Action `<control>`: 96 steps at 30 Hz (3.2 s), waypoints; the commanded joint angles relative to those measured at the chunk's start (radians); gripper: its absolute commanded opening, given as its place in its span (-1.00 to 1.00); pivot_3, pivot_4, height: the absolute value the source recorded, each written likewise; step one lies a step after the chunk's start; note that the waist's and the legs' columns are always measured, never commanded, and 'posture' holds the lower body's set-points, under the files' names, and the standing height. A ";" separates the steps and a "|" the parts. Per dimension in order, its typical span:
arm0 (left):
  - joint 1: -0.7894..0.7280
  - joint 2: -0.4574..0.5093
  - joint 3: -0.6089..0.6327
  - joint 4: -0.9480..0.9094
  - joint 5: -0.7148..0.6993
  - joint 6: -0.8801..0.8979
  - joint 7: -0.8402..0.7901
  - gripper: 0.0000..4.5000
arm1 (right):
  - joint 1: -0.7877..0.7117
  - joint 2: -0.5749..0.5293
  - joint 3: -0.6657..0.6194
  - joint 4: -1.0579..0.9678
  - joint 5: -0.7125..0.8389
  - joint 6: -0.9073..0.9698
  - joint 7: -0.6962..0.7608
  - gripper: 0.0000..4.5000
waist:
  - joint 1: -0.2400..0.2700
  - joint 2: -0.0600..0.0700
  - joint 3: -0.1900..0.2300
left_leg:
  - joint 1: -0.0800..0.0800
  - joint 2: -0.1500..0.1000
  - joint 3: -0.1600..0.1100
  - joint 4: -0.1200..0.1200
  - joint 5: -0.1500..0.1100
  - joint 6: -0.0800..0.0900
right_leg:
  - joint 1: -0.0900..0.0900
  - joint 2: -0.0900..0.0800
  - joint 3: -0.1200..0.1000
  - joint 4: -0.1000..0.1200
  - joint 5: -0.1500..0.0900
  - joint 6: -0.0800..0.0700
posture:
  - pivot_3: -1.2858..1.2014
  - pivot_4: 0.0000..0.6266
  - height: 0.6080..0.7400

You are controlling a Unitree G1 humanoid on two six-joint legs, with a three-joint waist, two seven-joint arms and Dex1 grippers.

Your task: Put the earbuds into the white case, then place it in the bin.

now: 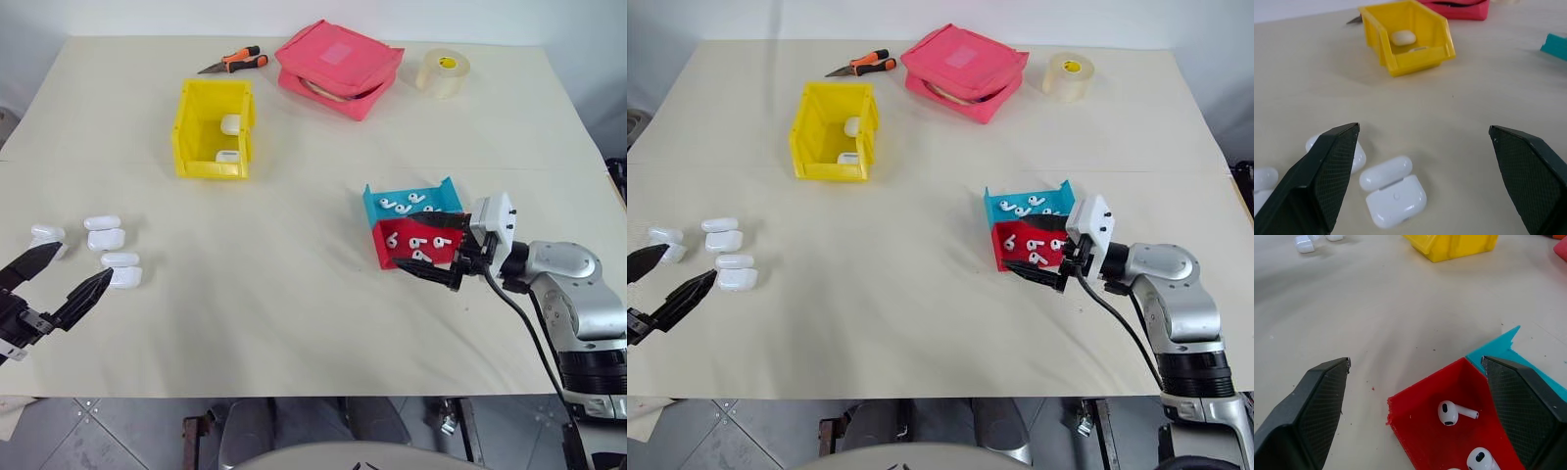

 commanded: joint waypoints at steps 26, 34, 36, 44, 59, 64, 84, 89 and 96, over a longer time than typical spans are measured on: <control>0.391 -0.032 0.194 -0.105 0.003 0.117 -0.060 1.00 | -0.186 0.066 0.055 0.097 0.008 -0.040 0.062 0.99 | -0.007 -0.001 0.001 | 0.000 0.002 0.000 0.000 -0.001 0.000 | -0.002 -0.003 0.001 -0.001 0.000 -0.001 | 0.03 -0.52 1.00; 0.435 -0.055 0.203 -0.161 -0.003 0.199 0.021 1.00 | -0.221 0.084 0.079 0.141 -0.006 -0.058 0.086 0.99 | 0.000 -0.002 0.002 | 0.000 0.000 0.000 0.001 -0.001 0.000 | 0.000 -0.002 -0.003 0.001 -0.001 -0.002 | 0.03 -0.52 1.00; 0.424 -0.047 0.194 -0.189 -0.002 0.241 0.068 1.00 | -0.222 0.084 0.079 0.144 -0.007 -0.059 0.090 0.99 | -0.001 -0.002 0.002 | 0.000 0.000 0.000 0.001 -0.001 0.000 | 0.000 -0.002 -0.003 0.000 -0.001 -0.002 | 0.03 -0.52 1.00; 0.236 0.086 0.176 -0.257 -0.053 0.655 0.377 1.00 | -0.215 0.080 0.082 0.138 -0.010 -0.051 0.100 0.99 | -0.001 -0.002 0.003 | 0.000 0.001 -0.002 0.001 -0.001 0.000 | 0.000 -0.001 -0.004 0.004 -0.001 -0.002 | 0.03 -0.52 1.00; -0.306 0.146 -0.034 -0.259 -0.064 1.250 0.707 1.00 | -0.226 0.077 0.091 0.140 -0.017 -0.045 0.112 0.99 | -0.005 -0.001 0.003 | -0.001 0.001 -0.003 0.006 0.003 -0.007 | -0.005 -0.002 -0.007 0.011 -0.001 -0.002 | 0.03 -0.52 1.00; -0.386 0.125 -0.114 -0.183 -0.070 1.250 0.793 1.00 | -0.232 0.087 0.102 0.152 -0.027 -0.059 0.113 0.99 | 0.000 -0.002 0.003 | -0.001 0.000 -0.003 0.008 0.004 -0.010 | -0.005 -0.001 -0.007 0.013 -0.001 -0.002 | 0.03 -0.52 1.00; -0.537 0.154 -0.292 0.035 -0.101 1.250 0.896 1.00 | -0.223 0.091 0.103 0.141 -0.030 -0.056 0.098 0.99 | 0.006 -0.001 0.004 | -0.001 -0.002 -0.004 0.011 0.004 -0.010 | -0.005 -0.001 -0.008 0.017 -0.001 -0.002 | 0.03 -0.52 1.00; -0.568 0.137 -0.339 0.071 -0.117 1.250 0.938 1.00 | -0.228 0.095 0.107 0.146 -0.033 -0.058 0.097 0.99 | 0.007 0.000 0.004 | 0.000 -0.002 -0.005 0.011 0.005 -0.010 | -0.005 -0.001 -0.009 0.019 -0.001 -0.002 | 0.03 -0.52 1.00; -0.597 0.130 -0.377 0.108 -0.153 1.250 0.983 1.00 | -0.241 0.108 0.111 0.158 -0.040 -0.062 0.098 0.99 | 0.017 0.003 0.003 | 0.001 -0.003 -0.010 0.011 0.005 -0.009 | -0.001 -0.001 -0.013 0.019 -0.001 -0.002 | 0.03 -0.52 1.00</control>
